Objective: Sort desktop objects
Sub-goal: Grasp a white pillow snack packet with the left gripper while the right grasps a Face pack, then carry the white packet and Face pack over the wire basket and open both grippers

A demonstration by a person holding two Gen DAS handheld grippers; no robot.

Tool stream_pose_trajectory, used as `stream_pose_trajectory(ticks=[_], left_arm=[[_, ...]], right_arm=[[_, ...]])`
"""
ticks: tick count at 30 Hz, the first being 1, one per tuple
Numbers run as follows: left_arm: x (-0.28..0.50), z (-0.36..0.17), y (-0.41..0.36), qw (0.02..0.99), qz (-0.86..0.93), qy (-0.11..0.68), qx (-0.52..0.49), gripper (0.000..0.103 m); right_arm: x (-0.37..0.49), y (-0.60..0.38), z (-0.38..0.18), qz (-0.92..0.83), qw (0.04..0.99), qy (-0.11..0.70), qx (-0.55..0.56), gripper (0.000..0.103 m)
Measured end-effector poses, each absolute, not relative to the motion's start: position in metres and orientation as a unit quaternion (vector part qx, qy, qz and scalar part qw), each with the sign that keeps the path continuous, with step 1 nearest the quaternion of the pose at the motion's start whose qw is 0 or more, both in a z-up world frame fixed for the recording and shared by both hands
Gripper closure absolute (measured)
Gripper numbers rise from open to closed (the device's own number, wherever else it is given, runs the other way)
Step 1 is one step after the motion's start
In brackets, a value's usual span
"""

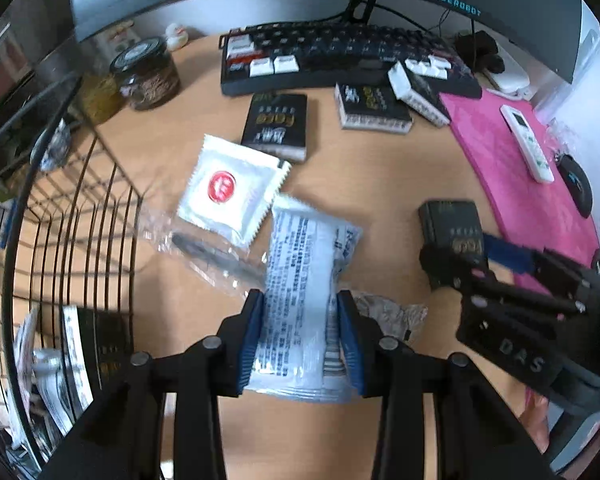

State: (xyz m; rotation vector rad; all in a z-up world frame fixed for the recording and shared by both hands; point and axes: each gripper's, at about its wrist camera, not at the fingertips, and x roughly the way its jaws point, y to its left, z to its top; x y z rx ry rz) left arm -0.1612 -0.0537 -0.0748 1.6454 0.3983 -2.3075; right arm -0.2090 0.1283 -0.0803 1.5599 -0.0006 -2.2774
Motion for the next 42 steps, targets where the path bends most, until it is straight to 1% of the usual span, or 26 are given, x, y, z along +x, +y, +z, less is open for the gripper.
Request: stream_pose_trajectory(ticks=[1,3,6,16,18,19,20,21,22,32,34,36,37,38,41,42], left_arm=[[-0.159,-0.076,-0.05,0.14,-0.797,0.138,0.571,0.062],[-0.15,-0.079,-0.046,0.138,-0.796,0.137,0.573,0.062],[-0.137,-0.082,-0.036,0.136,-0.794,0.138,0.577,0.062],[-0.091,-0.084,-0.011,0.142,-0.791,0.141,0.579,0.062],[-0.087,-0.084,-0.008,0.143,-0.791,0.14,0.579,0.059],[-0.085,-0.084,-0.008,0.144,-0.791,0.138,0.578,0.053],[-0.084,-0.084,-0.007,0.146,-0.793,0.135,0.576,0.044],[-0.084,-0.084,-0.007,0.149,-0.794,0.131,0.575,0.039],[-0.083,-0.083,-0.007,0.155,-0.796,0.125,0.571,0.037],[-0.093,-0.095,-0.011,0.16,-0.791,0.118,0.579,0.037],[-0.093,-0.094,-0.011,0.159,-0.792,0.114,0.578,0.039],[-0.094,-0.093,-0.01,0.154,-0.794,0.113,0.577,0.049],[-0.093,-0.092,-0.01,0.151,-0.795,0.114,0.576,0.057],[-0.093,-0.092,-0.009,0.15,-0.795,0.114,0.577,0.059],[-0.091,-0.09,-0.008,0.151,-0.794,0.111,0.578,0.064],[-0.089,-0.088,-0.008,0.149,-0.795,0.113,0.578,0.064]], right_arm=[[-0.205,0.127,-0.08,-0.81,0.191,0.01,0.554,0.053],[-0.196,0.126,-0.08,-0.807,0.2,0.018,0.555,0.055],[-0.181,0.132,-0.079,-0.807,0.204,0.028,0.554,0.055],[-0.113,0.18,-0.076,-0.806,0.203,0.019,0.555,0.055],[-0.104,0.184,-0.077,-0.809,0.201,0.02,0.552,0.054],[-0.101,0.186,-0.078,-0.81,0.199,0.022,0.551,0.054],[-0.098,0.187,-0.078,-0.812,0.2,0.022,0.548,0.054],[-0.097,0.188,-0.079,-0.813,0.199,0.02,0.547,0.054],[-0.096,0.187,-0.079,-0.813,0.197,0.019,0.547,0.054],[-0.099,0.176,-0.082,-0.817,0.192,0.035,0.542,0.053],[-0.1,0.175,-0.082,-0.818,0.189,0.04,0.542,0.053],[-0.101,0.174,-0.082,-0.819,0.186,0.043,0.541,0.055],[-0.101,0.174,-0.081,-0.82,0.185,0.044,0.54,0.055],[-0.101,0.174,-0.081,-0.82,0.184,0.045,0.541,0.055],[-0.099,0.173,-0.079,-0.818,0.188,0.042,0.542,0.055],[-0.099,0.172,-0.077,-0.818,0.189,0.041,0.541,0.055]])
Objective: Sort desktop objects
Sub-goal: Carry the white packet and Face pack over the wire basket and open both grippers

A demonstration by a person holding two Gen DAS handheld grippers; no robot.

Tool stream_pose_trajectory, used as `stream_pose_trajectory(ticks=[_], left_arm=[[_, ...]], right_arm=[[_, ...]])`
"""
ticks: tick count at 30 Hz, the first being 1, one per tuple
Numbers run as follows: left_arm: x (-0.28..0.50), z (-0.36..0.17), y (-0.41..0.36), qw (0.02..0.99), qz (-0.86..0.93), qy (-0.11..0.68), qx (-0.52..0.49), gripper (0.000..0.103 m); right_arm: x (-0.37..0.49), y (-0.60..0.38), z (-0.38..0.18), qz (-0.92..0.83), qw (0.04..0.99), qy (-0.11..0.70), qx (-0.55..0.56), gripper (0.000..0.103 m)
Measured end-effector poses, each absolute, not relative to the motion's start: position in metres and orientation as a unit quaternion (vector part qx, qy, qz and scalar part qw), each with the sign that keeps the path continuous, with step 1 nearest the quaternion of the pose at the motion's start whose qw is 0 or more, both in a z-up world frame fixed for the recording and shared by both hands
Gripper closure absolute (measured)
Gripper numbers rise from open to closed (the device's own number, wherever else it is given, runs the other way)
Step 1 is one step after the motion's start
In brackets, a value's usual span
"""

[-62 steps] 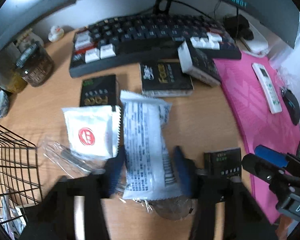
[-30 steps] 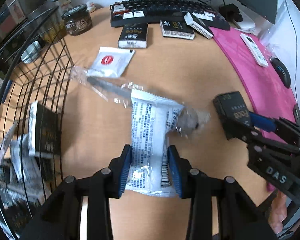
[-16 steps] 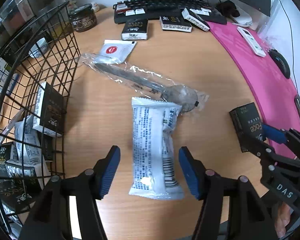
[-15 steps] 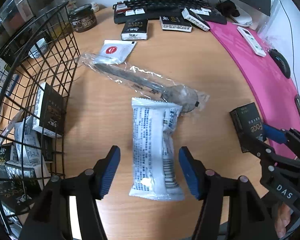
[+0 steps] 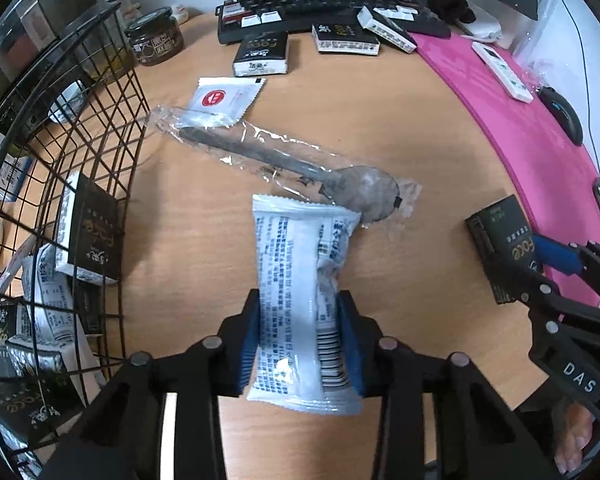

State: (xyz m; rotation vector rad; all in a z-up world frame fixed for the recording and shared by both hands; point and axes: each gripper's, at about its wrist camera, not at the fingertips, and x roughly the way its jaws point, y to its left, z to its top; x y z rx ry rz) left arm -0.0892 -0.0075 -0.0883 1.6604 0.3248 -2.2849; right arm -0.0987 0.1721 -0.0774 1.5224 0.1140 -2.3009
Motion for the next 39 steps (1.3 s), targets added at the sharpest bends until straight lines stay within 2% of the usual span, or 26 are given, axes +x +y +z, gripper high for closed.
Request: stream_pose_trajectory(ticks=[12,19,23,27,31,39], left_arm=[[-0.055,-0.026,-0.018,0.165,-0.824,0.104,0.532,0.064],[-0.006,0.049,-0.068,0.238,-0.845,0.119,0.464,0.064],[0.033,0.071,-0.105,0.291,-0.839,0.139,0.438,0.064],[0.059,0.069,-0.135,0.323,-0.827,0.157,0.432,0.064],[0.076,0.048,-0.158,0.334,-0.813,0.18,0.442,0.064],[0.087,0.02,-0.176,0.337,-0.8,0.204,0.453,0.065]], right_arm=[[-0.09,0.152,-0.029,-0.828,0.217,0.041,0.515,0.055],[-0.08,0.079,0.034,-0.822,0.315,0.061,0.47,0.055],[-0.065,0.02,0.063,-0.807,0.378,0.079,0.447,0.055],[-0.047,-0.036,0.071,-0.791,0.42,0.1,0.433,0.055],[-0.039,-0.074,0.051,-0.768,0.439,0.117,0.452,0.055],[-0.035,-0.102,0.024,-0.756,0.439,0.144,0.464,0.055]])
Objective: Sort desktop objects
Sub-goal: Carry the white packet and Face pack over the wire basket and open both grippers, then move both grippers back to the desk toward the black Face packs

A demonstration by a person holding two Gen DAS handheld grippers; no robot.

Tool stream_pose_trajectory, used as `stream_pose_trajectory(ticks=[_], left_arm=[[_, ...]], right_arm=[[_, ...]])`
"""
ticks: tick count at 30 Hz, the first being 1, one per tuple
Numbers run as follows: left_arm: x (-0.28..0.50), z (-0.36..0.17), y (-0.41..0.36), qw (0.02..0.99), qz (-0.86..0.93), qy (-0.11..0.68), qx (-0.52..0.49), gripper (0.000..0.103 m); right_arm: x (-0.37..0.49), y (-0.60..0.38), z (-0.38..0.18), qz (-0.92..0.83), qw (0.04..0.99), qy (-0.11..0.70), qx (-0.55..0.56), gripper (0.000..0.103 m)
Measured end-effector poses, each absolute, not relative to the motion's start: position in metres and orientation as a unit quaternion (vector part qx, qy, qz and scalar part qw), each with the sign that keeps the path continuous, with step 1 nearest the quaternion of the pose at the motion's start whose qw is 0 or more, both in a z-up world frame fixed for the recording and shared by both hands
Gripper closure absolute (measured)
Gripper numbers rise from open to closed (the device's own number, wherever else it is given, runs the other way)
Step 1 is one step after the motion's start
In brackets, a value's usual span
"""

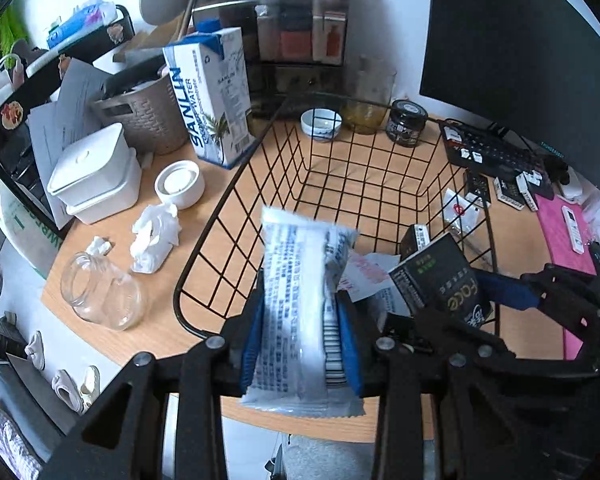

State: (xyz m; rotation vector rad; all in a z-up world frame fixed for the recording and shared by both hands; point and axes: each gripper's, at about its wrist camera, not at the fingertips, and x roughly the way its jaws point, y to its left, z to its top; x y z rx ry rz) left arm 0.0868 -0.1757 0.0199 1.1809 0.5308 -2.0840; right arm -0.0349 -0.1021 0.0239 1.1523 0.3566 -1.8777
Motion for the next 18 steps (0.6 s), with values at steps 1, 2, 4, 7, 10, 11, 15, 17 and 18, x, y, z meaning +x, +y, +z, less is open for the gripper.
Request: stream_pose_trajectory(ticks=[1,2,4,7,10,11,15,17,18], left_arm=[[0.087,0.019,-0.176,0.338,-0.8,0.203,0.453,0.065],[0.087,0.019,-0.177,0.338,-0.8,0.204,0.452,0.065],[0.088,0.019,-0.18,0.336,-0.8,0.209,0.451,0.065],[0.09,0.019,-0.18,0.341,-0.798,0.211,0.45,0.061],[0.092,0.024,-0.178,0.351,-0.799,0.206,0.443,0.047],[0.091,0.025,-0.177,0.352,-0.8,0.205,0.441,0.046],[0.085,0.038,-0.165,0.353,-0.806,0.193,0.435,0.046],[0.078,0.044,-0.157,0.348,-0.811,0.185,0.433,0.046],[0.073,0.048,-0.151,0.345,-0.814,0.181,0.432,0.046]], right_arm=[[-0.035,-0.102,0.023,-0.756,0.439,0.145,0.463,0.055],[-0.035,-0.102,0.022,-0.757,0.439,0.145,0.462,0.055],[-0.037,-0.102,0.022,-0.754,0.443,0.137,0.466,0.055],[-0.04,-0.101,0.02,-0.75,0.448,0.122,0.471,0.054],[-0.041,-0.096,0.021,-0.751,0.448,0.113,0.471,0.054],[-0.042,-0.093,0.023,-0.753,0.447,0.109,0.47,0.053],[-0.046,-0.072,0.032,-0.759,0.448,0.091,0.464,0.053],[-0.051,-0.054,0.039,-0.767,0.441,0.08,0.459,0.053],[-0.055,-0.044,0.042,-0.772,0.437,0.075,0.456,0.052]])
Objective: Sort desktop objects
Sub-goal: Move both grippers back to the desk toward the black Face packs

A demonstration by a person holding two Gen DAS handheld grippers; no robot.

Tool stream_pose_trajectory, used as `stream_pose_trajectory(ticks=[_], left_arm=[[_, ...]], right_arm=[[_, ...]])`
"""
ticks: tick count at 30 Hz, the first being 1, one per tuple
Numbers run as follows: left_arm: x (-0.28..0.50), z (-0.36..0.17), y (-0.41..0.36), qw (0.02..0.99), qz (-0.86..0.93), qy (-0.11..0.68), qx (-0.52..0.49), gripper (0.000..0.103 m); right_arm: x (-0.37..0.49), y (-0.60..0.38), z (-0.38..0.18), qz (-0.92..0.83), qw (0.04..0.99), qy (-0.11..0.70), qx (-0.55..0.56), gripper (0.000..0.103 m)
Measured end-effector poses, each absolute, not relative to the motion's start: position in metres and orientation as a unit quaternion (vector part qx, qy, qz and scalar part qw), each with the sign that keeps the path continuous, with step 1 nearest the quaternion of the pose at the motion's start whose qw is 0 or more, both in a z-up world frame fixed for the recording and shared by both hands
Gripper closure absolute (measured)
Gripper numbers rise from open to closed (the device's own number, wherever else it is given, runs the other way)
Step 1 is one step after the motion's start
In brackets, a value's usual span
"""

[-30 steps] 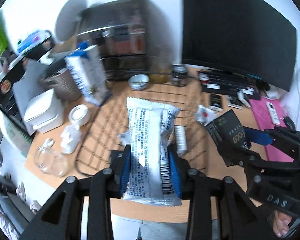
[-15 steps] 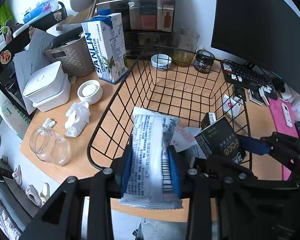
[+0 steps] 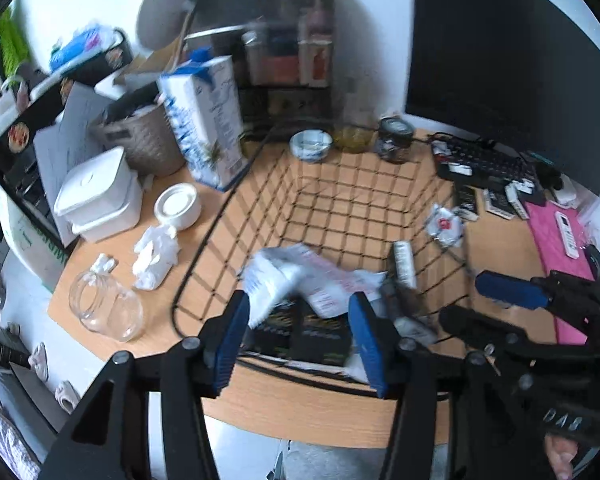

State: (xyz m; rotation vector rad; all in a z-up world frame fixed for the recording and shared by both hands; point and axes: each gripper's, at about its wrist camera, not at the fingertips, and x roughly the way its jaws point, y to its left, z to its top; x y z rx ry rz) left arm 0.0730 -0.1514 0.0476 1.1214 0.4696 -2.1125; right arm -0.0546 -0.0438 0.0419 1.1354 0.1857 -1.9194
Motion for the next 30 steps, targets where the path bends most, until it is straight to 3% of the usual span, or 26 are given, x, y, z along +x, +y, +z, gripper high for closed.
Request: stream_pose_trajectory(ticks=[8,16,24,30], left_arm=[[0.011,0.057,-0.085,0.27,-0.842,0.161,0.439,0.044],[-0.074,-0.004,-0.035,0.204,-0.82,0.182,0.503,0.04],[-0.129,-0.047,-0.05,0.211,-0.789,0.229,0.529,0.04],[-0.162,-0.051,-0.066,0.226,-0.786,0.23,0.527,0.04]], right_arm=[[-0.11,0.043,0.036,-0.818,0.344,0.064,0.457,0.044],[-0.155,0.101,-0.023,-0.806,0.292,0.059,0.511,0.044],[-0.226,0.183,-0.056,-0.819,0.202,-0.018,0.537,0.044],[-0.276,0.186,-0.05,-0.84,0.177,0.002,0.513,0.044]])
